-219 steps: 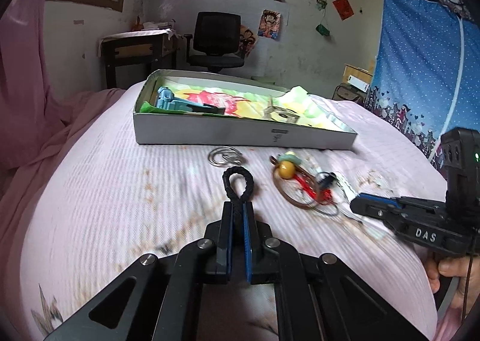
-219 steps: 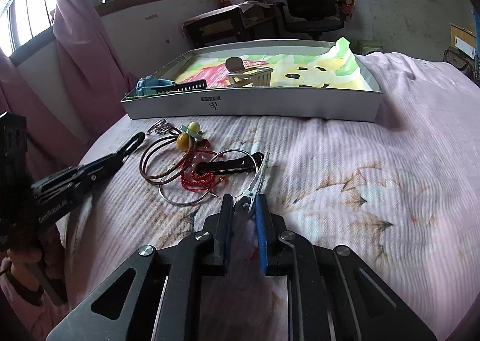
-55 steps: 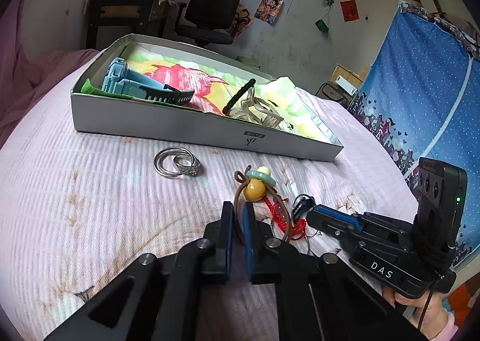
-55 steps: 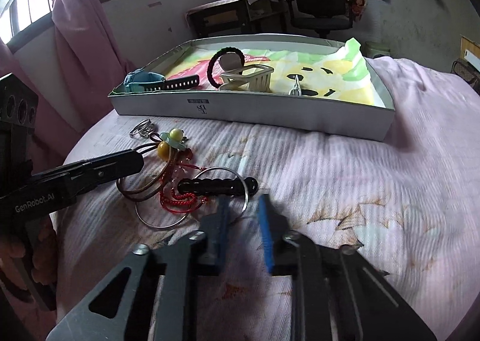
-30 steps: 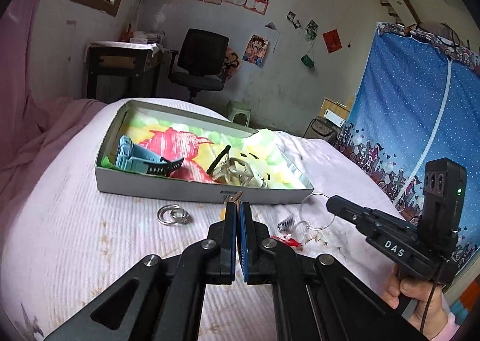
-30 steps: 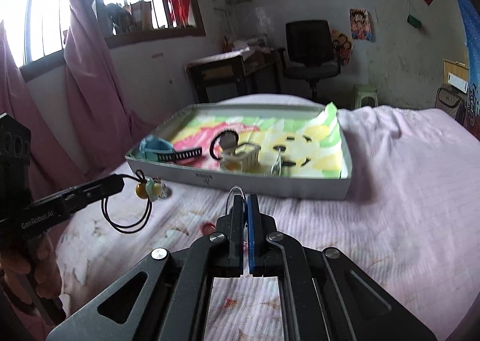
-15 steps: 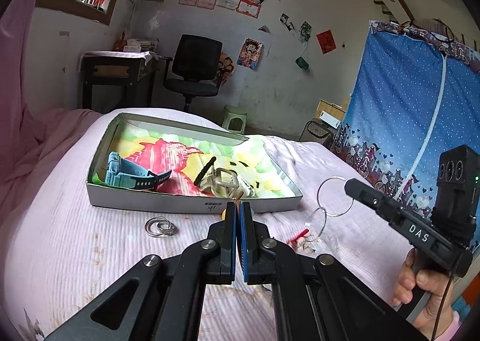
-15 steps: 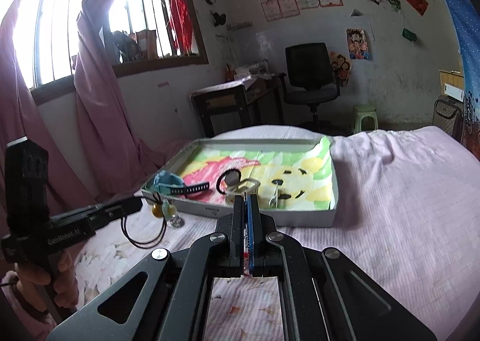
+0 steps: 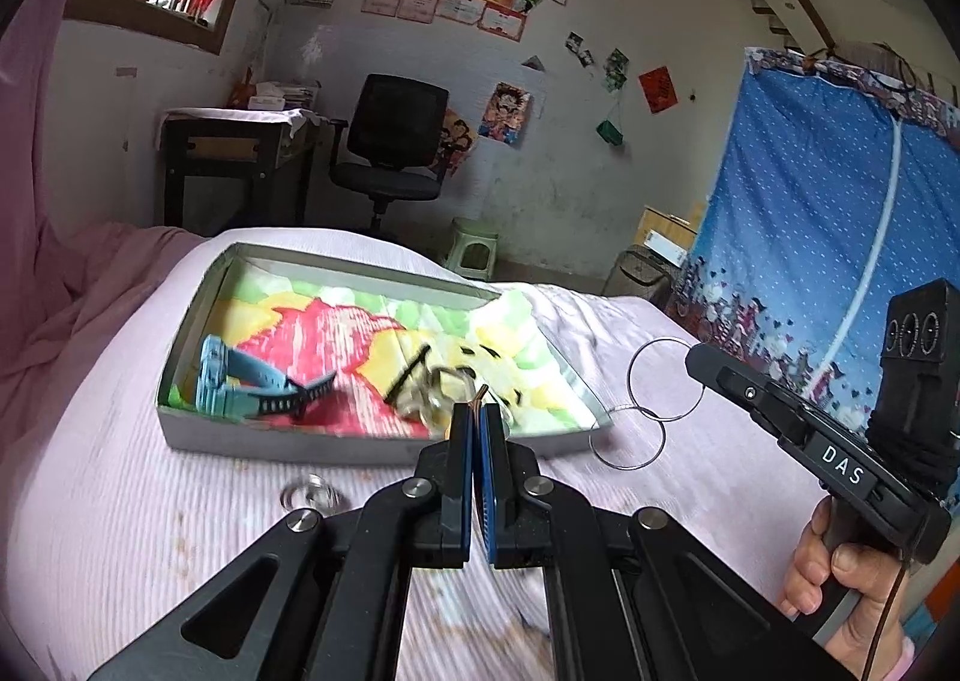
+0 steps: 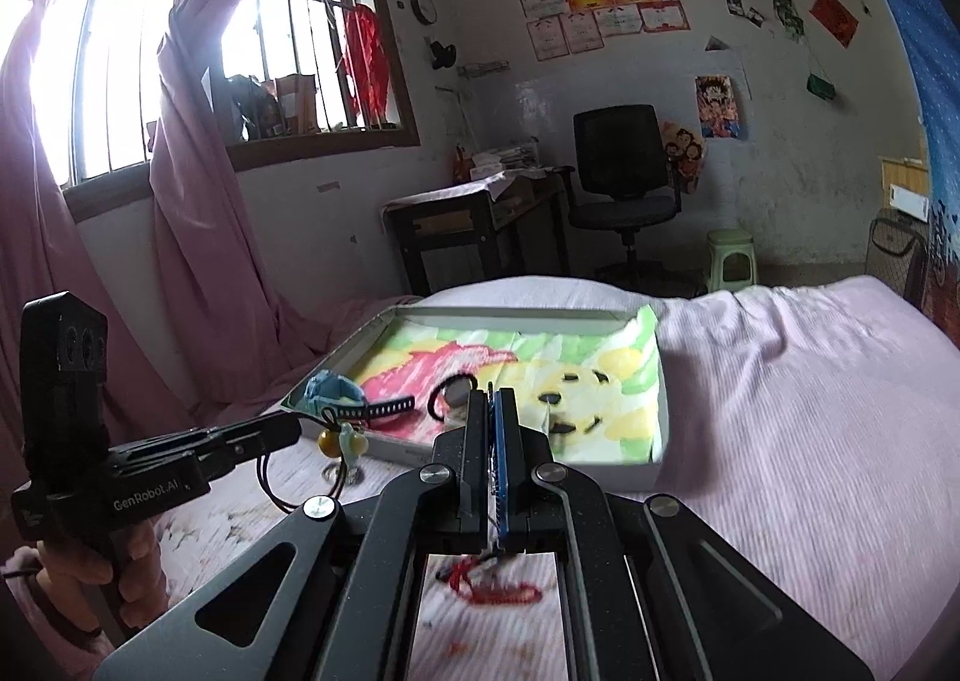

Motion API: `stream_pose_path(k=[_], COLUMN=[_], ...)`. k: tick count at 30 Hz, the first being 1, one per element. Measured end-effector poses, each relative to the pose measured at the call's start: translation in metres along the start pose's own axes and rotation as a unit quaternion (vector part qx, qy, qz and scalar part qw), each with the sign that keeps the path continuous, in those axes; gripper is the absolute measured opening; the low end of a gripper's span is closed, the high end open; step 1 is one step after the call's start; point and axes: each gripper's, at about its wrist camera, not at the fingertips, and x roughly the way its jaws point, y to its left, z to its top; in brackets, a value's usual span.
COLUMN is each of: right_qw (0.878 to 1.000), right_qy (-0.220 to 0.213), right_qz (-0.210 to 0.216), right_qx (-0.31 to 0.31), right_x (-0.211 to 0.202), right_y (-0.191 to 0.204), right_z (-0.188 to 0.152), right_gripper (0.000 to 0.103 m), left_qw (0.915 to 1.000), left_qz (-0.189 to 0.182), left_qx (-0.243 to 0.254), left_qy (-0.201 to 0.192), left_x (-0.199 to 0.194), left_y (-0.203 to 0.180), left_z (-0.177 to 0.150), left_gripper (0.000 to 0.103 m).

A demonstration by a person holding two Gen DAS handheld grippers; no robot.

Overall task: Organize jewelry
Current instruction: 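Carry the keychain and yellow charm over the white box with both tools, then open both tools to drop the keychain and charm into the box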

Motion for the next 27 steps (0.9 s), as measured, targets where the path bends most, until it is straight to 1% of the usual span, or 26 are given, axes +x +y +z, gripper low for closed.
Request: stream_pose_path(k=[4, 8, 12, 15, 21, 27], right_qw=[1.000, 1.000, 1.000, 1.000, 0.998, 0.996], right_qy=[-0.011, -0.012, 0.006, 0.021, 0.055, 0.077], right_qz=[0.003, 0.003, 0.002, -0.002, -0.009, -0.015], right_qx=[-0.007, -0.002, 0.013, 0.015, 0.031, 0.037], right_x=[0.021, 0.050, 0.085, 0.102, 0.120, 0.125], right_y=[0.003, -0.001, -0.007, -0.010, -0.018, -0.023], right_z=[0.014, 0.021, 0.016, 0.007, -0.008, -0.017], right_gripper=[0.002, 0.002, 0.002, 0.002, 0.002, 0.002], left_qw=[0.9996, 0.9985, 0.9975, 0.9968, 0.9960, 0.9948], left_qz=[0.025, 0.047, 0.059, 0.065, 0.068, 0.073], left_qx=[-0.004, -0.027, -0.038, -0.041, -0.044, -0.043], left_qy=[-0.009, -0.009, 0.004, 0.020, 0.040, 0.058], left_x=[0.021, 0.046, 0.070, 0.082, 0.092, 0.096], left_y=[0.008, 0.022, 0.033, 0.039, 0.040, 0.039], left_z=[0.015, 0.026, 0.030, 0.025, 0.016, 0.012], left_gripper=[0.003, 0.003, 0.003, 0.003, 0.003, 0.004])
